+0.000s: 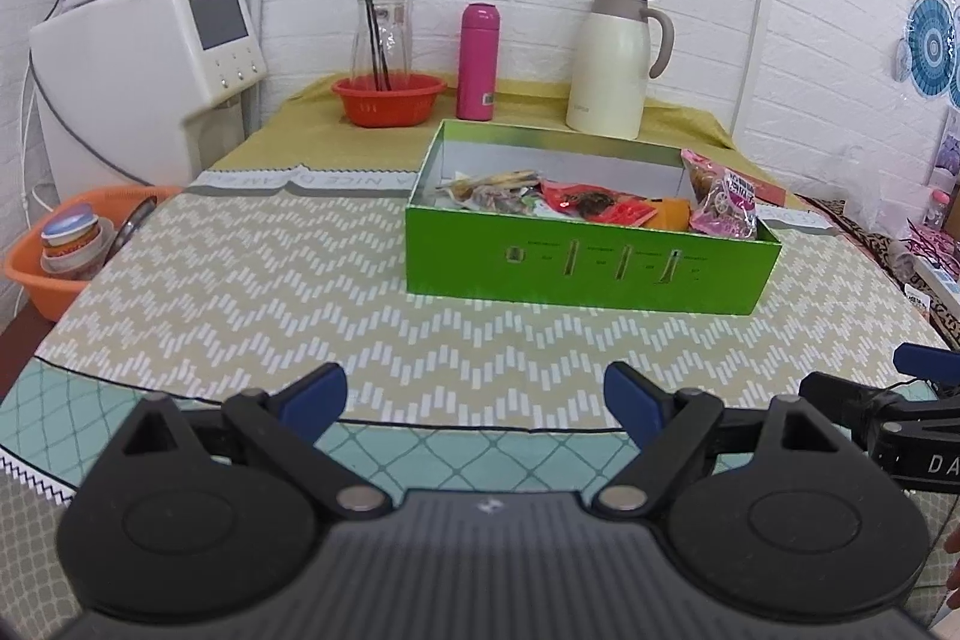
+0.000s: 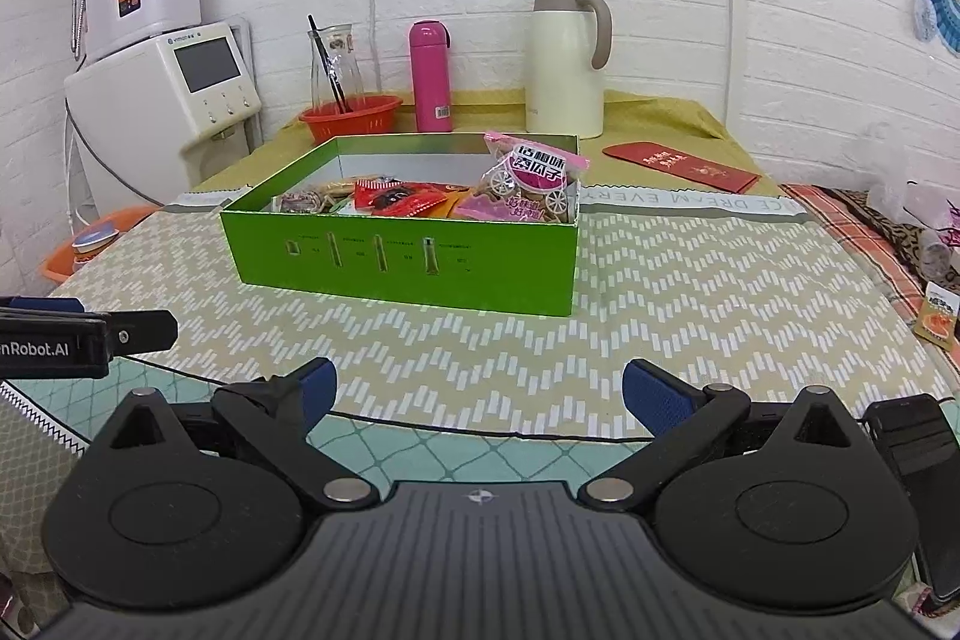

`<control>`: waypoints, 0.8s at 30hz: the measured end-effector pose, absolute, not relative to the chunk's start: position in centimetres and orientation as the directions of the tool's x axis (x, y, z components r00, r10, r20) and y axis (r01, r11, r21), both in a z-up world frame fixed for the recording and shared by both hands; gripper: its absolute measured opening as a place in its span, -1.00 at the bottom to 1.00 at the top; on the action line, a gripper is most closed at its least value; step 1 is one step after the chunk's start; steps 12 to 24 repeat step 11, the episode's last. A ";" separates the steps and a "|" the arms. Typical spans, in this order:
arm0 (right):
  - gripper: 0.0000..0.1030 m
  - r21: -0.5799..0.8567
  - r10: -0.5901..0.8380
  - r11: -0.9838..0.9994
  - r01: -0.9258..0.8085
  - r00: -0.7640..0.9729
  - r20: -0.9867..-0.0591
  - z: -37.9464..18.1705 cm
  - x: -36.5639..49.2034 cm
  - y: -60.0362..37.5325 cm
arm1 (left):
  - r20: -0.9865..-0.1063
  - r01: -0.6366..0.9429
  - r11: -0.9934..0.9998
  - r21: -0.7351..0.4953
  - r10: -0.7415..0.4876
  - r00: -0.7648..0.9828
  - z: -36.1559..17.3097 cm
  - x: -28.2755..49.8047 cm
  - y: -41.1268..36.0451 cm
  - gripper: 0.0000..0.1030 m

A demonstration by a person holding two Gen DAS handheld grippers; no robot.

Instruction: Organize snacks

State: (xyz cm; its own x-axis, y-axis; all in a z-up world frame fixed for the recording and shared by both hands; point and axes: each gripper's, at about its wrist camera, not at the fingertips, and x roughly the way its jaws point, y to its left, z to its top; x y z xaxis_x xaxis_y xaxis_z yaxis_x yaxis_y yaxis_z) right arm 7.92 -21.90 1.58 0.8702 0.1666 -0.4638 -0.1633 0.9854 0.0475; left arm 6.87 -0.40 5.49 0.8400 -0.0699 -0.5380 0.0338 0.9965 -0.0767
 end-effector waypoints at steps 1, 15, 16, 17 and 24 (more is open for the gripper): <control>1.00 0.047 0.166 0.985 -0.163 0.870 -0.465 1.5 7.9 -21.9 | -0.538 0.031 0.997 -0.075 -0.066 0.840 5.5 6.9 -0.4 0.65; 1.00 0.043 0.165 0.985 -0.165 0.866 -0.471 1.4 8.3 -21.9 | -0.538 0.026 0.997 -0.072 -0.060 0.841 5.5 7.1 -0.2 0.65; 1.00 0.043 0.165 0.985 -0.165 0.866 -0.471 1.4 8.3 -21.9 | -0.538 0.026 0.997 -0.072 -0.060 0.841 5.5 7.1 -0.2 0.65; 1.00 0.043 0.165 0.985 -0.165 0.866 -0.471 1.4 8.3 -21.9 | -0.538 0.026 0.997 -0.072 -0.060 0.841 5.5 7.1 -0.2 0.65; 1.00 0.043 0.165 0.985 -0.165 0.866 -0.471 1.4 8.3 -21.9 | -0.538 0.026 0.997 -0.072 -0.060 0.841 5.5 7.1 -0.2 0.65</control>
